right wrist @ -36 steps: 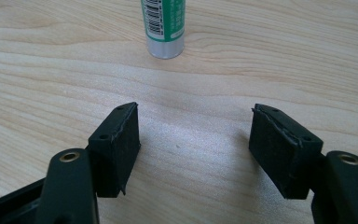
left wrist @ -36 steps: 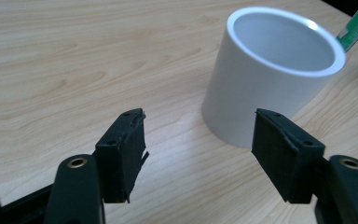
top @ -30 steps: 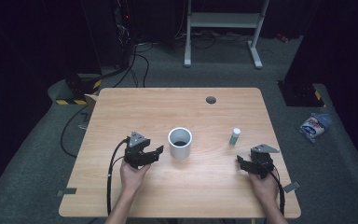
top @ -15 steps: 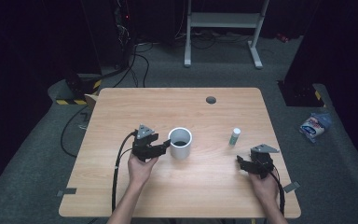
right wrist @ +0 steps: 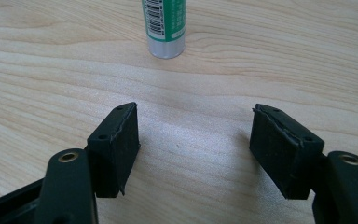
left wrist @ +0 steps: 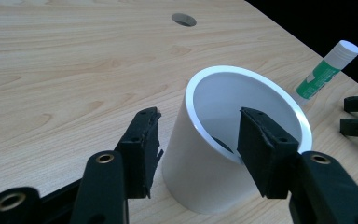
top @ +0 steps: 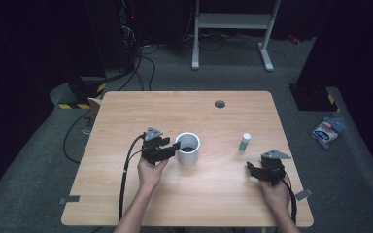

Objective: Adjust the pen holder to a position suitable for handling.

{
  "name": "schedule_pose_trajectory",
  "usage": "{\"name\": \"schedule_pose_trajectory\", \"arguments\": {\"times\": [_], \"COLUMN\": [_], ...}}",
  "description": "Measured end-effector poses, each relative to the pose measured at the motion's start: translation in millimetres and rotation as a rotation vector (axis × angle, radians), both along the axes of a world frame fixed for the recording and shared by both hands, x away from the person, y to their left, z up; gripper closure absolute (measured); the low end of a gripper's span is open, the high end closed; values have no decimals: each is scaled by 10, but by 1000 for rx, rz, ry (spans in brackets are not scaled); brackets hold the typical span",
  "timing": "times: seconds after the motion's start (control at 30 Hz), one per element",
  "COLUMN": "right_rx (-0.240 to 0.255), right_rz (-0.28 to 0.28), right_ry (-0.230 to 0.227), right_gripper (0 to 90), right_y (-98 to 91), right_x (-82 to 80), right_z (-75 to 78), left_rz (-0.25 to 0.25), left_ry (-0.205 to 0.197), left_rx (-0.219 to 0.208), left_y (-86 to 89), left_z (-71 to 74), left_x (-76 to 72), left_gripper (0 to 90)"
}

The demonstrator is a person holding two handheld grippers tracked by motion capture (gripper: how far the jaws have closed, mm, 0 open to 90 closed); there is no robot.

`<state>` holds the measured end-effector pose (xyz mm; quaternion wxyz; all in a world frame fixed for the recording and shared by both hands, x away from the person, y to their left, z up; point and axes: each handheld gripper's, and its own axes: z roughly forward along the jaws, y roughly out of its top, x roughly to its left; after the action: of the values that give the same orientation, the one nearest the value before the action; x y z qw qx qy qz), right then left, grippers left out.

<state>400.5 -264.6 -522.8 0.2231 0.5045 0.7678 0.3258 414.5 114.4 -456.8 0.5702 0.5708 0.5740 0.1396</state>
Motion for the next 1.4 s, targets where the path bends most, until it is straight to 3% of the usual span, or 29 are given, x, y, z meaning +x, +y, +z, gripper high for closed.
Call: {"name": "schedule_pose_trajectory", "arguments": {"times": [0.23,0.7,0.73,1.0,1.4], "right_rx": [-1,0,0,1,0], "right_rz": [0,0,0,0,1], "right_ry": [0,0,0,0,0], "right_gripper": [327,327,327,327,325], "right_y": [0,0,0,0,1], "right_x": [0,0,0,-1,0], "right_z": [0,0,0,0,0], "left_rz": [2,-39,-28,-30,-77], "left_ry": [4,4,5,9,4], "left_rx": [3,20,1,0,34], "left_y": [-29,-71,-97,-98,-188], "left_z": [-20,-23,-20,-16,-8], "left_x": [11,-15,-20,-26,-131], "left_gripper": [532,617,619,625,635]}}
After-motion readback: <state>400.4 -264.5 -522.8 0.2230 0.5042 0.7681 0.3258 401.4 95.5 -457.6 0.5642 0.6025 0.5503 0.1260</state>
